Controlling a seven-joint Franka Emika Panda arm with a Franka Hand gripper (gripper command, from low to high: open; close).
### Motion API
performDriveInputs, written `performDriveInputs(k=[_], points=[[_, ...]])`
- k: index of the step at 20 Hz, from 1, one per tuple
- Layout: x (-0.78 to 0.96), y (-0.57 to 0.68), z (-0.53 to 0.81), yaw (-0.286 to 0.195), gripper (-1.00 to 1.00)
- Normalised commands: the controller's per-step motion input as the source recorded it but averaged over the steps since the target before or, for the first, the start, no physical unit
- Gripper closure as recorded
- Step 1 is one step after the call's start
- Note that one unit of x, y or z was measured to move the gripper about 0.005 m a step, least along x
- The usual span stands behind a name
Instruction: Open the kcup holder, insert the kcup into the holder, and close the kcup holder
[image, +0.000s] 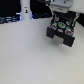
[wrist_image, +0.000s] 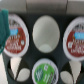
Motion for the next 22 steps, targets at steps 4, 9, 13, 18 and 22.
performDriveInputs(k=[4,9,13,18,22], points=[[0.66,-0.26,-0.12,0.037,-1.00],[0.49,-0.10,-0.26,0.057,-1.00],[0.25,0.04,-0.28,0.139,-1.00],[0.00,0.13,-0.23,0.209,-1.00],[-0.10,0.03,-0.18,0.283,-1.00]])
